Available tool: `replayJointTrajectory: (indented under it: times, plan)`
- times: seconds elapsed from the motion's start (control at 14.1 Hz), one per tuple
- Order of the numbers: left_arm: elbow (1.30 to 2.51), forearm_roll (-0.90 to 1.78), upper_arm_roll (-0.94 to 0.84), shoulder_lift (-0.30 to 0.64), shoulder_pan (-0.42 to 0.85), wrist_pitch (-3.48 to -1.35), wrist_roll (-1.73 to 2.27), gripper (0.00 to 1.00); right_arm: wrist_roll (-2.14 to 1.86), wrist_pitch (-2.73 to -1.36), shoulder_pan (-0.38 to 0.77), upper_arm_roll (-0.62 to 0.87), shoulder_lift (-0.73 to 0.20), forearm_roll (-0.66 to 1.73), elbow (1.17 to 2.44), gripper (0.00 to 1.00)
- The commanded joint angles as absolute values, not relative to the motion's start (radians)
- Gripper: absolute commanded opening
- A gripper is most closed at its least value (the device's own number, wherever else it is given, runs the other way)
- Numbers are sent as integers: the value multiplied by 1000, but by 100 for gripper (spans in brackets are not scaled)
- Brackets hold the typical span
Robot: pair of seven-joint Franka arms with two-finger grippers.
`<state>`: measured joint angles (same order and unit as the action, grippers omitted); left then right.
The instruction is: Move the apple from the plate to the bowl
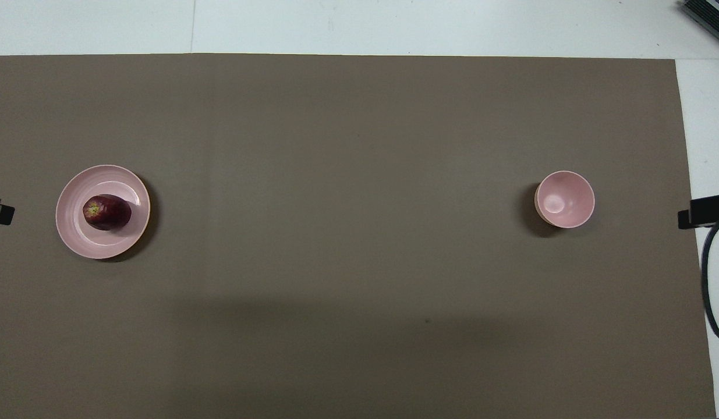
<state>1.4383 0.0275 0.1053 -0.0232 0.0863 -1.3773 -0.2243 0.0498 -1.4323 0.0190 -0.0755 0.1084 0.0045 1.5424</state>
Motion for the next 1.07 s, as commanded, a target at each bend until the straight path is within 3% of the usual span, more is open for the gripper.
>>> replayJointTrajectory:
  times: [0.0,1.0]
  plan:
    - [1437,40,117,-31,97,-1370,-227,100,28,-1436,8,-71,115,-2,1546,100]
    - [1447,38,114,-38,109,-1365,-213,100,28,-1434,8,-69,115,-2,1545,100]
